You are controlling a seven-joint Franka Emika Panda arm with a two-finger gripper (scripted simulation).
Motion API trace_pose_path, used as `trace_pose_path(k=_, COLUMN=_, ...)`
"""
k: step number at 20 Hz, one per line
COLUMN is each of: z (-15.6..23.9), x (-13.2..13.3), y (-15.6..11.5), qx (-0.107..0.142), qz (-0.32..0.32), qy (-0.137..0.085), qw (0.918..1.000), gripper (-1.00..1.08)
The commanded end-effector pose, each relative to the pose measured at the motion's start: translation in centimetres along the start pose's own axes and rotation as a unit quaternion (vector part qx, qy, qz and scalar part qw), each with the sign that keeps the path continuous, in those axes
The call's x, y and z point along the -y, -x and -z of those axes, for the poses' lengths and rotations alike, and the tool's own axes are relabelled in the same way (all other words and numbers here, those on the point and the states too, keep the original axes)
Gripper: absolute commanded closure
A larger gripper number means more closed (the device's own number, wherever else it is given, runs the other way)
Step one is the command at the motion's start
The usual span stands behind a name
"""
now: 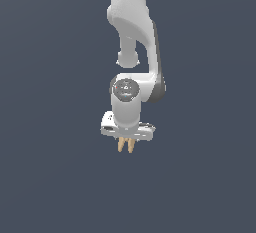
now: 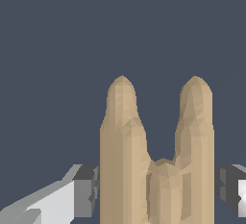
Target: Pick up the object and move it to a goal position.
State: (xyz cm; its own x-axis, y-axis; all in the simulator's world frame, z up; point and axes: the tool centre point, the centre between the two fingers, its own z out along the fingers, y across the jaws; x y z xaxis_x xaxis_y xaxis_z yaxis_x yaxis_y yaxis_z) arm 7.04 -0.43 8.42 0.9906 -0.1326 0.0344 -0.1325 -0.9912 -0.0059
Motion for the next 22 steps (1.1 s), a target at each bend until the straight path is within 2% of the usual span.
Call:
trace_pose_path(k=1, z=2.9, x=-1.1, y=-0.7, qx=-0.008, qz=0.002, qy=-0.001, qw=1.0, gripper=1.08)
trace_pose_path(k=22, z=29.6, x=-11.4, y=-5.9, qx=-0.078, qz=0.029, qy=-0.014, qw=0.9964, gripper=1.08)
